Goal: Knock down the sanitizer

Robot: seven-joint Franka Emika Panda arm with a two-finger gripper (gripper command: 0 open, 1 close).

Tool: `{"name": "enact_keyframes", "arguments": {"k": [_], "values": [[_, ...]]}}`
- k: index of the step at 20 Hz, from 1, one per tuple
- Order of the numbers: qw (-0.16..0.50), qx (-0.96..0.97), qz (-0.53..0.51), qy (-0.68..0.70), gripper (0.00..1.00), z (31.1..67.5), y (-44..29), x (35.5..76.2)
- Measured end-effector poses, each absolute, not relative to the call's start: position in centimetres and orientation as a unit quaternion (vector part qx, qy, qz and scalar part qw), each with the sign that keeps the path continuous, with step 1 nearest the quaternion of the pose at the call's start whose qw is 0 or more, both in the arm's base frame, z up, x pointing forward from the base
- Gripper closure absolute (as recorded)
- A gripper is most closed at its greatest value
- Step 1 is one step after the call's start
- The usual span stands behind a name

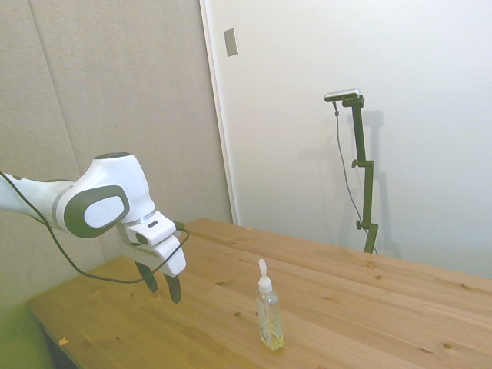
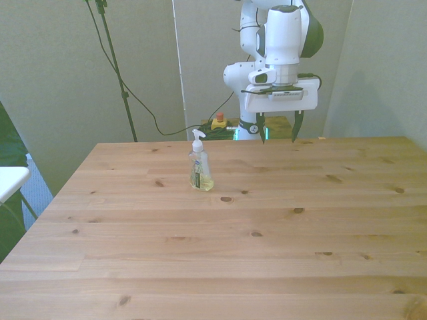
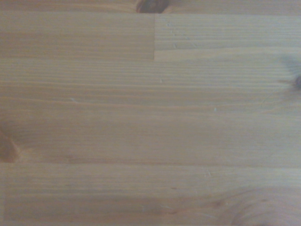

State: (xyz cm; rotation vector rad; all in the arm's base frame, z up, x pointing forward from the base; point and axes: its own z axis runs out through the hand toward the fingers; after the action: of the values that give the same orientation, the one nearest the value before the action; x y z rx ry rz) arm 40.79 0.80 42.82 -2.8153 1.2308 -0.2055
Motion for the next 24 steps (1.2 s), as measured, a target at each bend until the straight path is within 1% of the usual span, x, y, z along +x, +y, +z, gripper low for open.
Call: {"name": "enact_keyframes", "arguments": {"k": [5, 9, 10, 16, 24], "values": [[0.031, -0.911, -0.062, 0.406, 0.00, 42.7, 0.2, 41.0], [0.026, -0.902, -0.061, 0.427, 0.00, 42.5, -2.3, 41.5], [0.025, -0.899, -0.061, 0.433, 1.00, 42.5, -3.0, 41.6], [0.018, -0.882, -0.073, 0.464, 1.00, 42.7, -7.0, 42.1], [0.017, -0.869, -0.083, 0.488, 1.00, 43.1, -9.4, 43.8]]}}
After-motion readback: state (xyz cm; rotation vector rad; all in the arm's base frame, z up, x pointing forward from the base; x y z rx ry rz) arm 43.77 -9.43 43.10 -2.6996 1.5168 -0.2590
